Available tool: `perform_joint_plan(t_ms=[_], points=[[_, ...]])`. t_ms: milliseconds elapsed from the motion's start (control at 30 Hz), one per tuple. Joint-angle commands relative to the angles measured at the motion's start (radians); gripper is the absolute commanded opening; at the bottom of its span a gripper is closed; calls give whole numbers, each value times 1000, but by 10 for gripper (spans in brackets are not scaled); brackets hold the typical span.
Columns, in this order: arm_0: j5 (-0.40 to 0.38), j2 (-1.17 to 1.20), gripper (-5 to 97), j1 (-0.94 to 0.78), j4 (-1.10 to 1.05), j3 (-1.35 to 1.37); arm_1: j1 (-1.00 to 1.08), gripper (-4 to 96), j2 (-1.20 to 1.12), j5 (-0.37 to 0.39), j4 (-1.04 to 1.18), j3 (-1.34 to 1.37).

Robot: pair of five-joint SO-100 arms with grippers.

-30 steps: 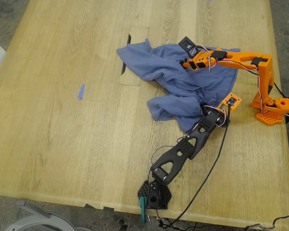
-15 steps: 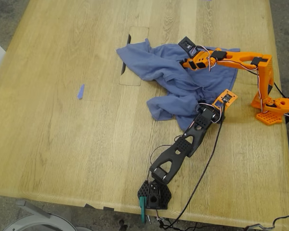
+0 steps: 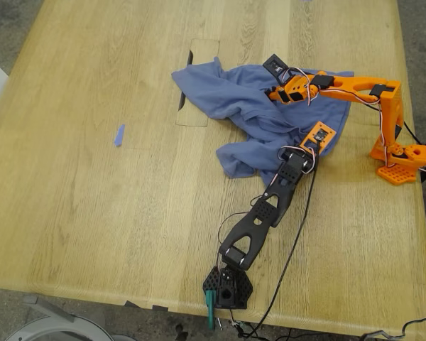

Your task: Fold a T-shirt

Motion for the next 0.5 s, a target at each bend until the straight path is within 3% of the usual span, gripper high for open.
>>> perform_joint_plan(t_ms=[0,367,400,467], points=[[-23,-12,25,-25,-8,-26,-3,-3,86,-2,-6,-32],[-63,58,0,-74,-17,-28,-6,-3,138,-2,-6,-12],[-103,78,0,-81,-8,-28,-8,-3,147,-2,-5,-8],[-106,114,0,-100,17,-28,-11,-3,166,-2,0,-3]])
